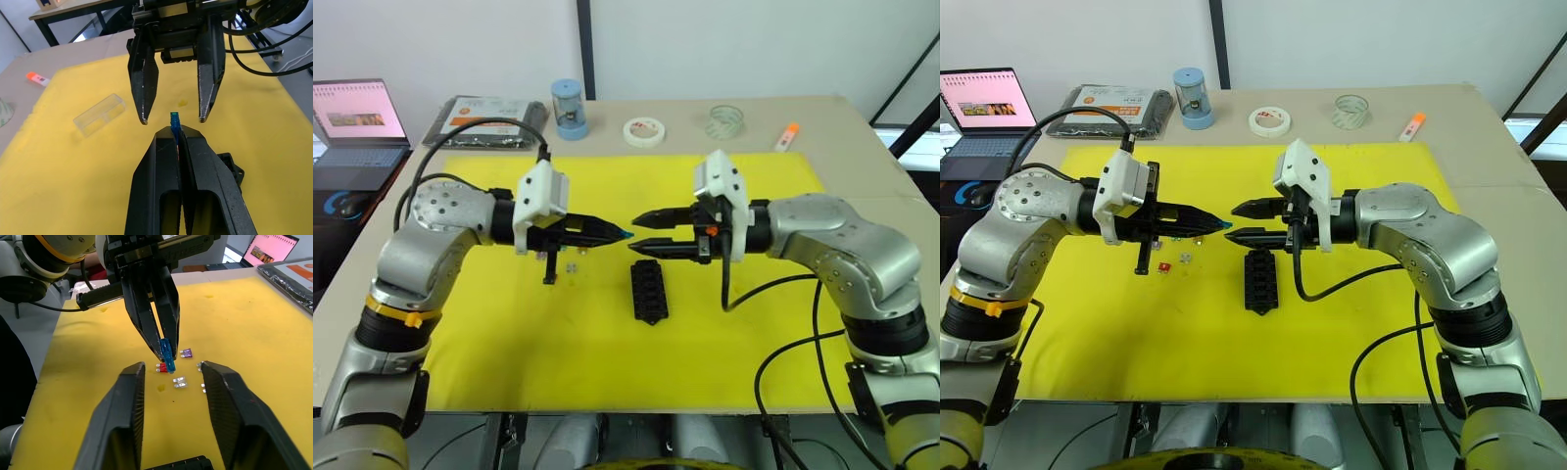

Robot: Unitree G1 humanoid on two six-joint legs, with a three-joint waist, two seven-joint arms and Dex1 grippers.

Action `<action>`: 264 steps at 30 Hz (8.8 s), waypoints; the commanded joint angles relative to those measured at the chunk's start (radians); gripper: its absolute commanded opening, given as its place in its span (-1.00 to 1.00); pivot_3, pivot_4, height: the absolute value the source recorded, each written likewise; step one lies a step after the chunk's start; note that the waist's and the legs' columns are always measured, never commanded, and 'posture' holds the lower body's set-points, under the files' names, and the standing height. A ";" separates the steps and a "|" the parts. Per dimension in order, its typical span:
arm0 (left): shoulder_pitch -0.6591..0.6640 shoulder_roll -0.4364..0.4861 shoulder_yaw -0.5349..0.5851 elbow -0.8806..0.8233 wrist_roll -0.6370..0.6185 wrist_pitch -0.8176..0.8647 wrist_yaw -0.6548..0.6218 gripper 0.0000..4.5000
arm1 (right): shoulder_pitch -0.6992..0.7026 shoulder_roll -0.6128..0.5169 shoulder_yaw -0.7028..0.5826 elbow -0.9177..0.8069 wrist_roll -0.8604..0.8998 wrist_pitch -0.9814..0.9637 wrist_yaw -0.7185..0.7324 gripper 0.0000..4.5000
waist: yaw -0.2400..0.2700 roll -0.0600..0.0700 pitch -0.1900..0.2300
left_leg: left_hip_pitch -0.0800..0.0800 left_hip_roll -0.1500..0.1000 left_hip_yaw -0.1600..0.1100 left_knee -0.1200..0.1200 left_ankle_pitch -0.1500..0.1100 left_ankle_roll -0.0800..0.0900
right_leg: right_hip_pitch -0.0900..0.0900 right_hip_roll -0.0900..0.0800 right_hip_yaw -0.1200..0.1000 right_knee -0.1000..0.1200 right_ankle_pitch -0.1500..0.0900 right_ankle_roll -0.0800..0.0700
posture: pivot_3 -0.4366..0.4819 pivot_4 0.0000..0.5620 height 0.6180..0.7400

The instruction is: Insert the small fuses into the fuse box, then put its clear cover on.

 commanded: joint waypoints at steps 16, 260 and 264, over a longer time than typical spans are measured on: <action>0.041 0.034 0.025 -0.057 -0.040 0.025 -0.006 -0.54 | -0.032 -0.003 -0.023 -0.037 0.031 0.016 0.006 -1.00 | -0.001 0.000 0.000 | 0.000 0.000 0.000 0.000 0.000 0.000 | 0.000 0.000 0.000 0.000 0.000 0.000 | -0.05 -0.47 1.00; 0.213 0.317 0.339 0.524 -0.118 0.300 0.010 1.00 | 0.331 -0.034 -0.076 -0.165 -0.145 -0.342 0.011 0.99 | 0.019 -0.001 0.007 | 0.003 0.005 0.009 -0.004 -0.005 0.008 | -0.003 0.005 0.008 -0.001 0.001 0.000 | -0.05 -0.47 1.00; 0.074 0.300 0.260 0.596 -0.167 0.608 0.007 1.00 | 0.222 0.041 0.028 -0.108 -0.187 -0.340 -0.006 0.99 | 0.017 -0.003 0.007 | 0.003 0.005 0.009 -0.002 -0.003 0.003 | -0.002 0.009 0.007 0.000 0.001 0.000 | -0.05 -0.47 1.00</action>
